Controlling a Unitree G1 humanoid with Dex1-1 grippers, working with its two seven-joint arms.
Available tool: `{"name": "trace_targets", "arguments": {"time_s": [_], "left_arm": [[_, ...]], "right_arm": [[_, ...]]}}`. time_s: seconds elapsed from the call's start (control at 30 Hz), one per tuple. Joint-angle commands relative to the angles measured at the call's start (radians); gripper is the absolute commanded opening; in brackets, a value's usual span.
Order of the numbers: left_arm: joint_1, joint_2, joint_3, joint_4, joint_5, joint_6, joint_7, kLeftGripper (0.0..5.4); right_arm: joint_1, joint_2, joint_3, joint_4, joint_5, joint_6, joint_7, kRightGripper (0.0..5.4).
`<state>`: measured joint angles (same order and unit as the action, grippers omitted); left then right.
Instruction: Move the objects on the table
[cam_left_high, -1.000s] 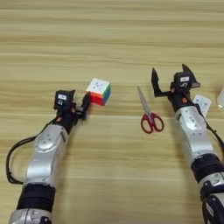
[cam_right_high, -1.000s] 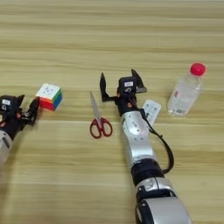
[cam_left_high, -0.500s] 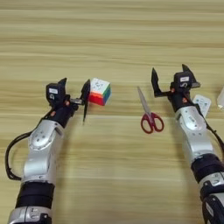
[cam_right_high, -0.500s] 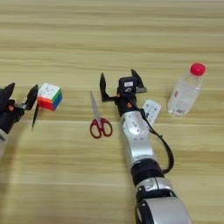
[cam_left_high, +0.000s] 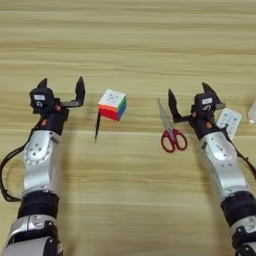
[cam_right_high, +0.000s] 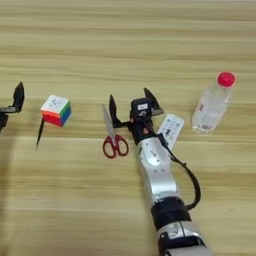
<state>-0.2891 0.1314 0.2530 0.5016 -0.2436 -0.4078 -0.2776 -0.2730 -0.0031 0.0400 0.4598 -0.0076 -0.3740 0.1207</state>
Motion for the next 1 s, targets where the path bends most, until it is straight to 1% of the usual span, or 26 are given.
{"name": "trace_targets", "arguments": {"time_s": [0.03, 0.1, 0.23, 0.33, 0.5, 0.57, 0.7, 0.8, 0.9, 0.97, 1.0], "left_arm": [[-0.021, -0.001, 0.006, 0.031, 0.001, -0.027, 0.012, 5.38], [-0.022, -0.003, 0.005, 0.036, 0.001, -0.034, 0.016, 5.38], [-0.023, -0.007, 0.001, 0.043, 0.001, -0.045, 0.024, 5.38], [-0.024, -0.009, -0.001, 0.048, 0.005, -0.053, 0.031, 5.38], [-0.028, -0.011, -0.005, 0.058, 0.010, -0.065, 0.042, 5.38], [-0.029, -0.012, -0.006, 0.062, 0.010, -0.068, 0.045, 5.38], [-0.030, -0.014, -0.008, 0.067, 0.009, -0.074, 0.047, 5.38], [-0.030, -0.014, -0.010, 0.069, 0.009, -0.075, 0.048, 5.38], [-0.030, -0.014, -0.009, 0.069, 0.009, -0.075, 0.048, 5.38], [-0.030, -0.014, -0.009, 0.070, 0.009, -0.075, 0.049, 5.38], [-0.030, -0.014, -0.009, 0.071, 0.009, -0.076, 0.049, 5.38]], "right_arm": [[0.045, -0.005, 0.013, -0.062, 0.017, 0.077, 0.033, 5.40], [0.074, -0.004, 0.018, -0.110, 0.036, 0.123, 0.054, 5.40], [0.122, -0.010, 0.035, -0.196, 0.044, 0.206, 0.082, 5.40], [0.142, -0.014, 0.043, -0.215, 0.050, 0.269, 0.101, 5.40], [0.158, -0.019, 0.053, -0.234, 0.054, 0.337, 0.123, 5.40], [0.165, -0.019, 0.064, -0.239, 0.053, 0.357, 0.132, 5.40], [0.166, -0.027, 0.081, -0.206, 0.025, 0.380, 0.128, 5.40], [0.168, -0.021, 0.079, -0.190, 0.044, 0.406, 0.141, 5.40], [0.175, -0.018, 0.084, -0.201, 0.054, 0.423, 0.150, 5.40], [0.182, -0.021, 0.093, -0.207, 0.044, 0.431, 0.149, 5.40], [0.185, -0.020, 0.091, -0.205, 0.048, 0.438, 0.153, 5.40]]}}
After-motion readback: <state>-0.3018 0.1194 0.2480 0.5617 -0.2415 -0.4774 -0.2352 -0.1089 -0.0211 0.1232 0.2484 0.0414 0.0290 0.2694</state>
